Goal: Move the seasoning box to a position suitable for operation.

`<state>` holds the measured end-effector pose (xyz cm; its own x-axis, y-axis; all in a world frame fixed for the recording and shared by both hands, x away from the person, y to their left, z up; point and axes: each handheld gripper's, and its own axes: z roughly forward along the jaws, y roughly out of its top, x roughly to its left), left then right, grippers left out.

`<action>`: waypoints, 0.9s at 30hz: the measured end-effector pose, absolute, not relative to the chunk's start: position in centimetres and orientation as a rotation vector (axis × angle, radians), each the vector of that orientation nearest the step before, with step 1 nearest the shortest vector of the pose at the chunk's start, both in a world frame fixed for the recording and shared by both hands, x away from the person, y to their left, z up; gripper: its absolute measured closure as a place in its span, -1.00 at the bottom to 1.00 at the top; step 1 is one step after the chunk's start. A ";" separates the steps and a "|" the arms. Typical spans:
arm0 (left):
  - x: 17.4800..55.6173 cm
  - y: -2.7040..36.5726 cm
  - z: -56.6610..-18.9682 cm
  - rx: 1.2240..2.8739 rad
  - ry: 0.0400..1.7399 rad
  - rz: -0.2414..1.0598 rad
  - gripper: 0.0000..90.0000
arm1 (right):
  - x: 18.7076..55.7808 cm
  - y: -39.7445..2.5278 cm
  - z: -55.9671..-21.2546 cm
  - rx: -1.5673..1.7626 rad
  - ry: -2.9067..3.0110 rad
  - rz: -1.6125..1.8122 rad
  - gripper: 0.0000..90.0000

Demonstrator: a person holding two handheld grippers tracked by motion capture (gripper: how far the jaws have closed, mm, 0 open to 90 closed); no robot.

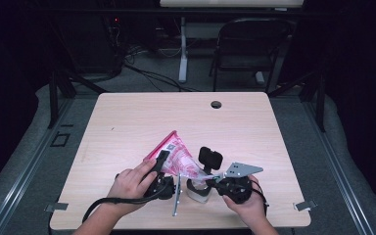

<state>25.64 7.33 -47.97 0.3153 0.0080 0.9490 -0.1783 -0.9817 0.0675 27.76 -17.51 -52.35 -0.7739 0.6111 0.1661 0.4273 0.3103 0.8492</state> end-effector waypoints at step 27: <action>25.4 7.0 -47.4 2.385 -0.198 1.771 0.52 | 27.8 -17.5 -52.4 0.948 2.393 1.442 1.00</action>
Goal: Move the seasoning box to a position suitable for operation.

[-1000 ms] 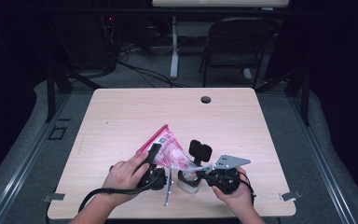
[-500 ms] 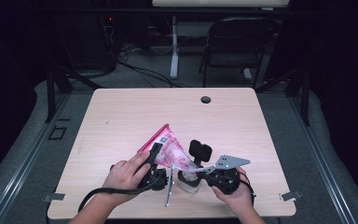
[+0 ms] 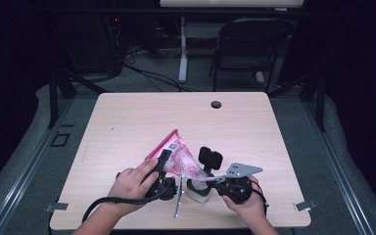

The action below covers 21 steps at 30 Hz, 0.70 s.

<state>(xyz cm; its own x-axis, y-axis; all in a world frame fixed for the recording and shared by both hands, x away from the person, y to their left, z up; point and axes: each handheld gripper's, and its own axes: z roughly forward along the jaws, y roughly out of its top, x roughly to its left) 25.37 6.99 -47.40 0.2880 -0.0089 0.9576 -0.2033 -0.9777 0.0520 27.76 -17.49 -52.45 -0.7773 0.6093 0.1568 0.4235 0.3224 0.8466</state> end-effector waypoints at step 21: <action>25.4 7.0 -47.3 2.382 -0.195 1.766 0.53 | 27.7 -17.4 -52.5 0.952 2.395 1.438 1.00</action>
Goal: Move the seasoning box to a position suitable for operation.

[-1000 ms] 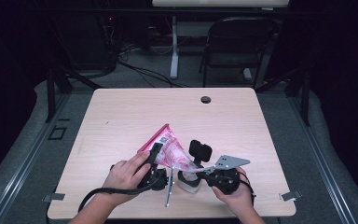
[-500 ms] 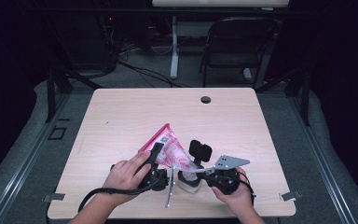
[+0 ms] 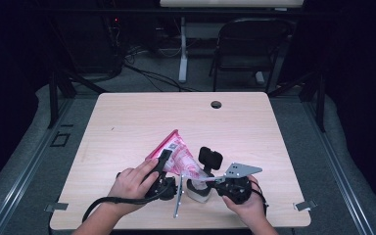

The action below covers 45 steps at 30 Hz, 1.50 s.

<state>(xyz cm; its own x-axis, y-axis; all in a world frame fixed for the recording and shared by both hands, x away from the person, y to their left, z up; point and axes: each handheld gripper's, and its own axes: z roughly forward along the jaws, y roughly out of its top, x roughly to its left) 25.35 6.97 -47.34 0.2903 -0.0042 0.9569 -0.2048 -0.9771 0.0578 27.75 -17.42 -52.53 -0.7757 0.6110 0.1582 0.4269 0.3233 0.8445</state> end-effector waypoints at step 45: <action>25.2 6.7 -46.7 2.367 -0.207 1.774 0.53 | 27.7 -17.4 -52.6 0.950 2.394 1.440 1.00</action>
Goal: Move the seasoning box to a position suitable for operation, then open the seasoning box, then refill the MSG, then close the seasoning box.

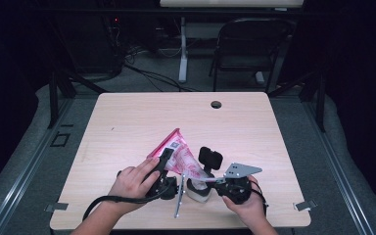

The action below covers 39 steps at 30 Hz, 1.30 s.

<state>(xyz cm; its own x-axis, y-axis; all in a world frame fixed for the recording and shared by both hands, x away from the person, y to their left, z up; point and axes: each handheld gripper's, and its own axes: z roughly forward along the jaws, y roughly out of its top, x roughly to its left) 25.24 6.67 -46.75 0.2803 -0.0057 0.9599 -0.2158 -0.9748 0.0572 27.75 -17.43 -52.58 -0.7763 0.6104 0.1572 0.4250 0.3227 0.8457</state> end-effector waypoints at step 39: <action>25.2 6.7 -46.6 2.343 -0.222 1.783 0.54 | 27.7 -17.3 -52.6 0.948 2.396 1.438 1.00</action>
<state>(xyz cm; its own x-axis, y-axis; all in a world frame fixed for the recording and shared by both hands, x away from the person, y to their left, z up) 25.17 6.68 -46.63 0.2661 -0.0053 0.9639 -0.2317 -0.9710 0.0586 27.71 -17.35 -52.58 -0.7773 0.6093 0.1569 0.4250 0.3246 0.8450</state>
